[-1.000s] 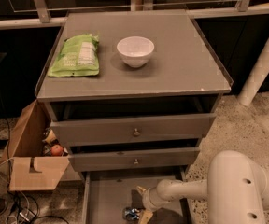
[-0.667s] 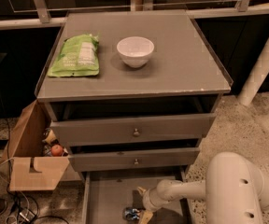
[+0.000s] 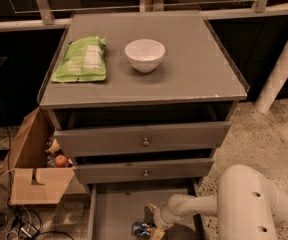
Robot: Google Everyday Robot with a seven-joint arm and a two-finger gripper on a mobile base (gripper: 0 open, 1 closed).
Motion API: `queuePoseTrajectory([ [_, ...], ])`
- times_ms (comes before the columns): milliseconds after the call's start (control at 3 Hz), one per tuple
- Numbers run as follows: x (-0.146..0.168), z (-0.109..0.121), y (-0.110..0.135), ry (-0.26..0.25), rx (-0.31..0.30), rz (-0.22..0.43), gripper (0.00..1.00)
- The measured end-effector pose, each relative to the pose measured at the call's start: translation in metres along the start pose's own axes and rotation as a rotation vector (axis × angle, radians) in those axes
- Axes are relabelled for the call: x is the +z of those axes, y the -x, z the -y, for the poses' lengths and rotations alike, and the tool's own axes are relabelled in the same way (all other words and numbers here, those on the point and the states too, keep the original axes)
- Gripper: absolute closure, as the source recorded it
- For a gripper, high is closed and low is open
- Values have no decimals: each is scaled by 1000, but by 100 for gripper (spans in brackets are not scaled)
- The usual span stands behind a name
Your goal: Pick redbull can from bottom drawer and place on counter
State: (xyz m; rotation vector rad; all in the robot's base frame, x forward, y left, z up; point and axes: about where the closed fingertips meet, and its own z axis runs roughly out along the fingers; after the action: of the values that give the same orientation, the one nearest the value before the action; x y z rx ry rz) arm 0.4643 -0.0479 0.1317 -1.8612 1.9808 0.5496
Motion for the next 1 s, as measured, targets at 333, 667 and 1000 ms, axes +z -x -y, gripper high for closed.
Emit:
queuePoseTrajectory([
  [333,0,0,0,0,0,0,17],
  [667,0,0,0,0,0,0,40],
  [1000,0,0,0,0,0,0,63],
])
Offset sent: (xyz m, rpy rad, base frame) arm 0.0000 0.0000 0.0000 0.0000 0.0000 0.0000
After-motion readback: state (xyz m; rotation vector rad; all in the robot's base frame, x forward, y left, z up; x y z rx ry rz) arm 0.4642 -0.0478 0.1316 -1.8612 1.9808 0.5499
